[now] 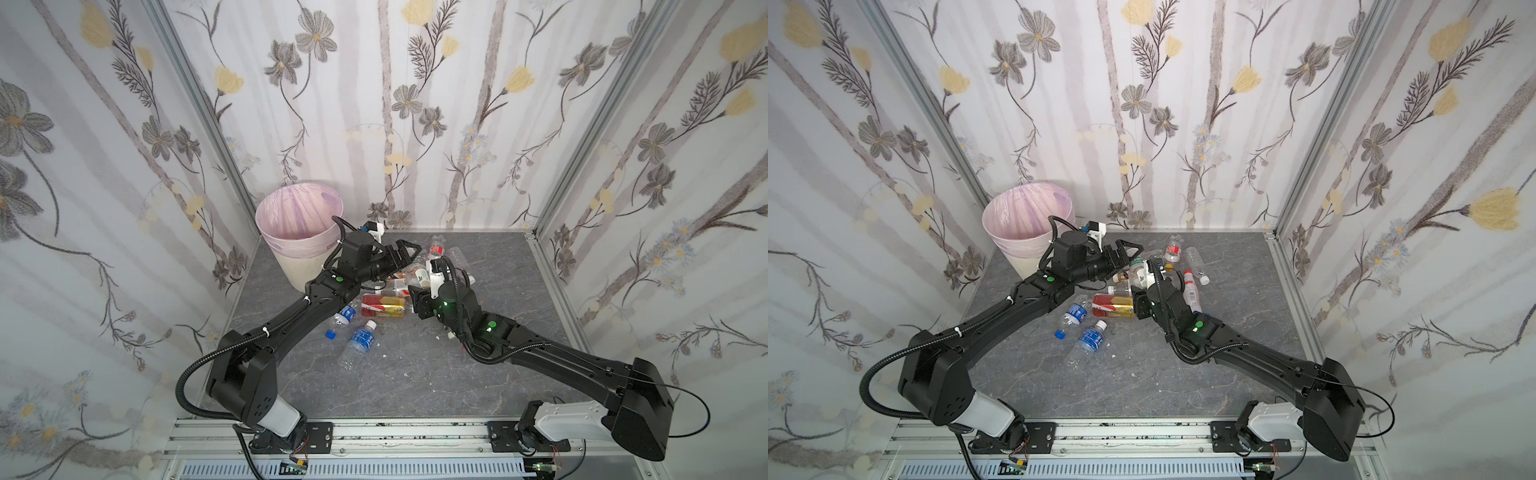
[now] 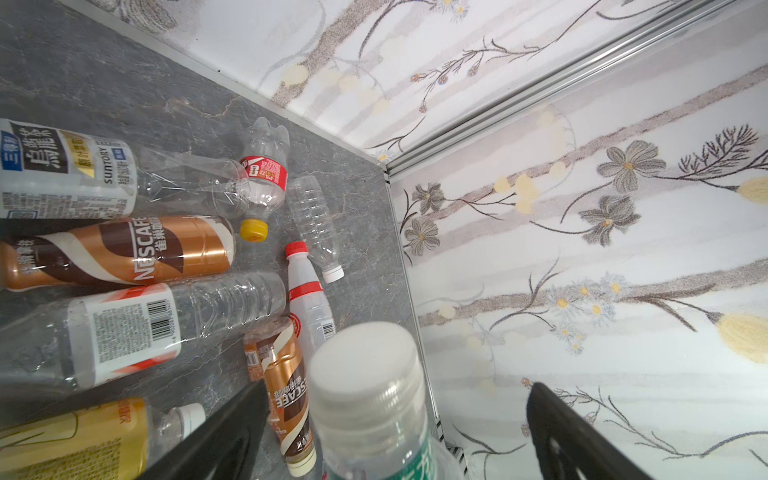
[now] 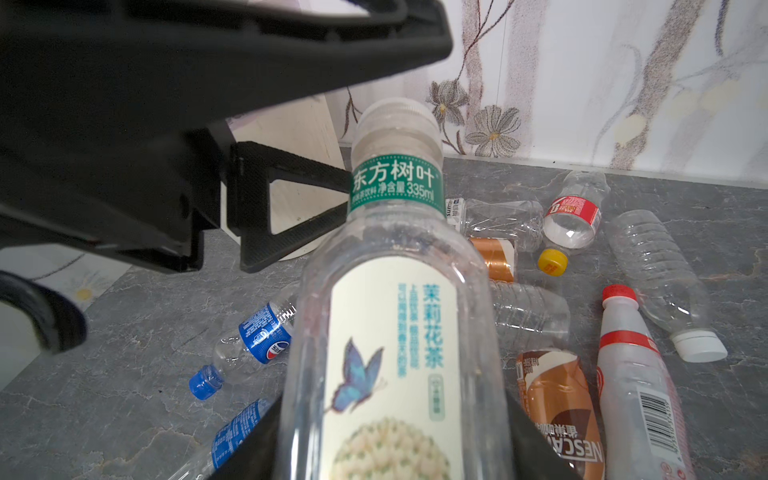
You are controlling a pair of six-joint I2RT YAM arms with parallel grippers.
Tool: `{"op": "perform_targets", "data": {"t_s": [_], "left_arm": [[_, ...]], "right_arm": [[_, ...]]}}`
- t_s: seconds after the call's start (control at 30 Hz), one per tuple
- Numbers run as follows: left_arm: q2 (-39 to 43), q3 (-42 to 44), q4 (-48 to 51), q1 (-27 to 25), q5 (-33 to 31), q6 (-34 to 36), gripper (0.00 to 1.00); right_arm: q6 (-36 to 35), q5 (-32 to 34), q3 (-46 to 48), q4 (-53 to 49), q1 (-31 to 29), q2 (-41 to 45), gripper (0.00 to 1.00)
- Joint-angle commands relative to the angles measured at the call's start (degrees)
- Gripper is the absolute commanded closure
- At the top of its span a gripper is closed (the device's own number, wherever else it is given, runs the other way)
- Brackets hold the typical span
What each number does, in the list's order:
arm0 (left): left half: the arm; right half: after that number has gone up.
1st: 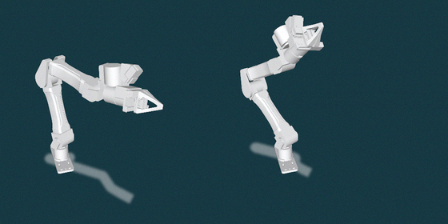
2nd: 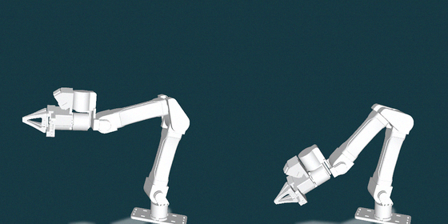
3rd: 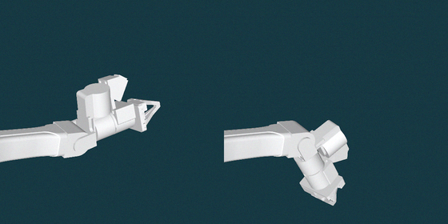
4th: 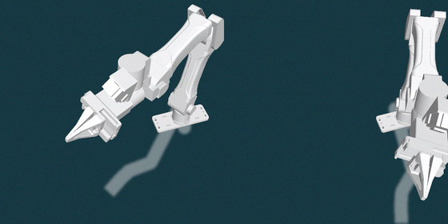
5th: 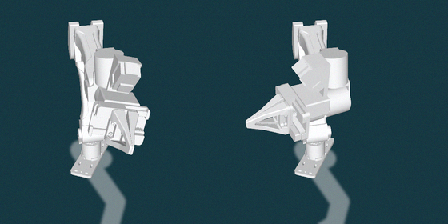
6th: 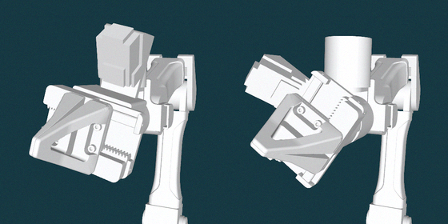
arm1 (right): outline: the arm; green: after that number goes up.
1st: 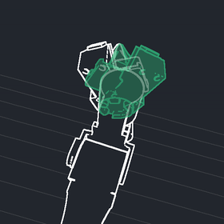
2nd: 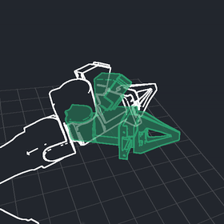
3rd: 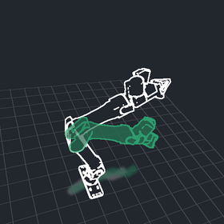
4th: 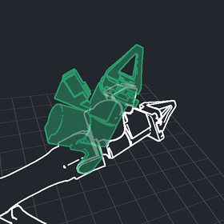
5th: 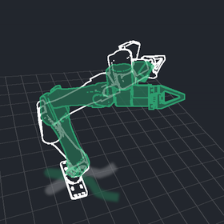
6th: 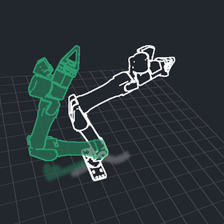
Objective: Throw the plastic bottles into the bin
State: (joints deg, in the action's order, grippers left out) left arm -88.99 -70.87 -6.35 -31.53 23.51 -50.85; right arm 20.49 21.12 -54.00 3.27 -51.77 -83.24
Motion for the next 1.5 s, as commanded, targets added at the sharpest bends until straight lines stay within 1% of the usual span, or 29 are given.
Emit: {"op": "perform_targets", "data": {"t_s": [0.0,0.07,0.2,0.43,0.5,0.77,0.83,0.93,1.0,1.33,1.47], "left_arm": [[-1.24,-1.98,-2.38,0.54,1.43,-1.63,0.0],[-2.09,-2.78,-3.09,0.6,2.31,-1.93,0.0],[-3.09,-2.45,-6.48,0.61,4.18,-3.36,0.05],[-2.92,-1.56,-6.9,0.53,3.67,-3.31,0.12],[-2.48,-1.36,-7.0,0.5,3.41,-3.04,0.17],[-2.59,-0.67,-7.01,0.42,2.97,-2.17,0.26],[-2.67,-0.67,-7.1,0.43,2.63,-1.89,0.32],[-2.92,-0.77,-7.17,0.37,2.51,-1.61,0.35],[-3.01,-0.72,-7.17,0.32,2.46,-1.61,0.39],[-3.95,-0.41,-7.59,-0.15,2.36,-1.46,0.42],[-3.43,-0.26,-7.66,-0.14,1.35,-1.1,0.48]], "right_arm": [[-1.32,-0.24,-0.58,3.11,0.08,0.12,0.39],[-1.5,-0.29,-0.42,3.6,0.18,0.56,0.39],[-1.85,-0.38,-0.27,4.07,0.69,0.98,0.39],[-1.95,-1.25,-0.23,4.84,1.44,0.72,0.39],[-1.95,-1.47,-0.32,5.15,1.69,0.45,0.39],[-1.25,-2.7,-0.4,6.05,1.8,-0.72,0.39],[-1.24,-2.75,-0.49,5.82,1.76,-1.21,0.39],[-1.07,-2.93,-0.41,6.03,1.78,-1.47,0.39],[-0.98,-3.09,-0.32,6.04,1.74,-1.56,0.39],[-1.06,-3.92,0.38,7.02,1.76,-1.41,0.39],[-1.33,-3.65,0.38,6.74,1.75,-1.39,0.39]]}}
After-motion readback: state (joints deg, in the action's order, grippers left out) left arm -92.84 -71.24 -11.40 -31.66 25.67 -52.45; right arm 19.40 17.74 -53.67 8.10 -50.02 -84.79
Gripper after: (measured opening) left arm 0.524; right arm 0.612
